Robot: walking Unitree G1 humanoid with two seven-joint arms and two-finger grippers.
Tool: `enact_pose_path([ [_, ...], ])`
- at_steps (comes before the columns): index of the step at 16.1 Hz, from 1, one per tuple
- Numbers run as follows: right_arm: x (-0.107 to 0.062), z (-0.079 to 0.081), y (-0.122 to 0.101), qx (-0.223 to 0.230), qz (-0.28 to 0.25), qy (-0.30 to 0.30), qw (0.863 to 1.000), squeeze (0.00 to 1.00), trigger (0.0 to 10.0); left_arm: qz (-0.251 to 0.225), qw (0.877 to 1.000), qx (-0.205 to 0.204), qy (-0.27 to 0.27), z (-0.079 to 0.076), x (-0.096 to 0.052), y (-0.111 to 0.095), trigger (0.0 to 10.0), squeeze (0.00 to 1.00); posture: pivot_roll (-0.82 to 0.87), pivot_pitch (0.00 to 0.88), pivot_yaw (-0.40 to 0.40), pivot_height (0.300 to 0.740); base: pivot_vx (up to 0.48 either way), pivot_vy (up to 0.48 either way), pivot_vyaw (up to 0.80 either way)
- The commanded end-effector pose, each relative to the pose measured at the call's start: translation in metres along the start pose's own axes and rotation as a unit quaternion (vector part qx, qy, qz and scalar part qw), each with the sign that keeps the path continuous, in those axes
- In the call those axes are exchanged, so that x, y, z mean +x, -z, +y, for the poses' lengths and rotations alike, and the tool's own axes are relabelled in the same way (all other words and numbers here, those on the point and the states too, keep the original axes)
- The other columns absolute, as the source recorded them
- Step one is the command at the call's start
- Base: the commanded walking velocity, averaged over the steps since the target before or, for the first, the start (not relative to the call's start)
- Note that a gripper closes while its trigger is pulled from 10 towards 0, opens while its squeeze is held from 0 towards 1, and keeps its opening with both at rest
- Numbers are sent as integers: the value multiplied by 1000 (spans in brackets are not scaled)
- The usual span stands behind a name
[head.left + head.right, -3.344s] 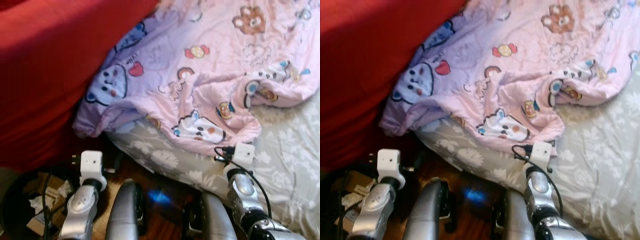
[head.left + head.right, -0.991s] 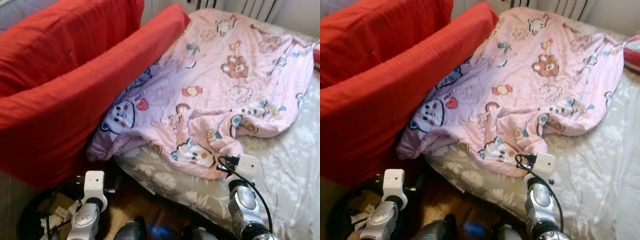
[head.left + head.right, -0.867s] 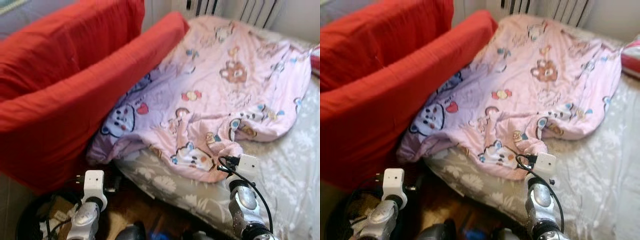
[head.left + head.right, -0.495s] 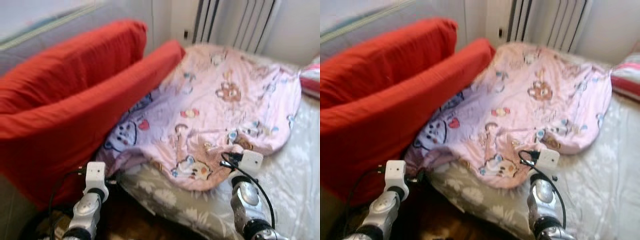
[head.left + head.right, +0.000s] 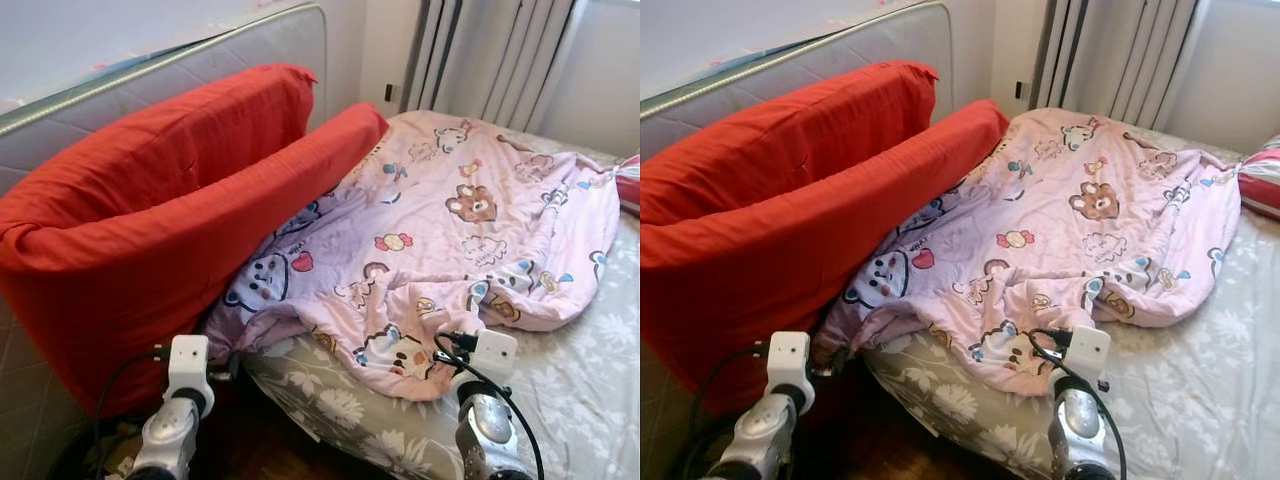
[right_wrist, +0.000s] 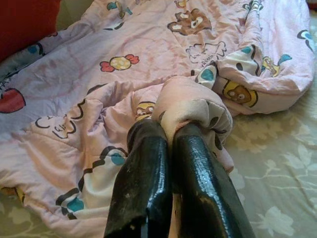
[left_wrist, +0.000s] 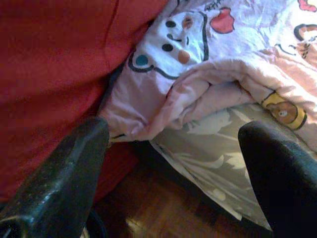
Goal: Clean up the room
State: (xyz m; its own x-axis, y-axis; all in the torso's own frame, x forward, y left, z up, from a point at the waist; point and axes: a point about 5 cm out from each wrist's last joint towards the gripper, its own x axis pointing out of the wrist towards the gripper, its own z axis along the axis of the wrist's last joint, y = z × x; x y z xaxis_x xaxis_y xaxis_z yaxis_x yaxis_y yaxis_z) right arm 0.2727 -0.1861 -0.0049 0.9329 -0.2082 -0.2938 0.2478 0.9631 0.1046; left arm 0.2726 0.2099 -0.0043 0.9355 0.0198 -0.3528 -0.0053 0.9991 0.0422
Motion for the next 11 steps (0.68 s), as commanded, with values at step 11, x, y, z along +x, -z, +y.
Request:
enact_pose_path([
  [11, -14, -9, 15, -11, 5, 18, 1000, 0, 10000, -4, 1000, 12, 3, 4, -12, 13, 10000, 0, 141, 187, -7, 740, -228, 0, 0],
])
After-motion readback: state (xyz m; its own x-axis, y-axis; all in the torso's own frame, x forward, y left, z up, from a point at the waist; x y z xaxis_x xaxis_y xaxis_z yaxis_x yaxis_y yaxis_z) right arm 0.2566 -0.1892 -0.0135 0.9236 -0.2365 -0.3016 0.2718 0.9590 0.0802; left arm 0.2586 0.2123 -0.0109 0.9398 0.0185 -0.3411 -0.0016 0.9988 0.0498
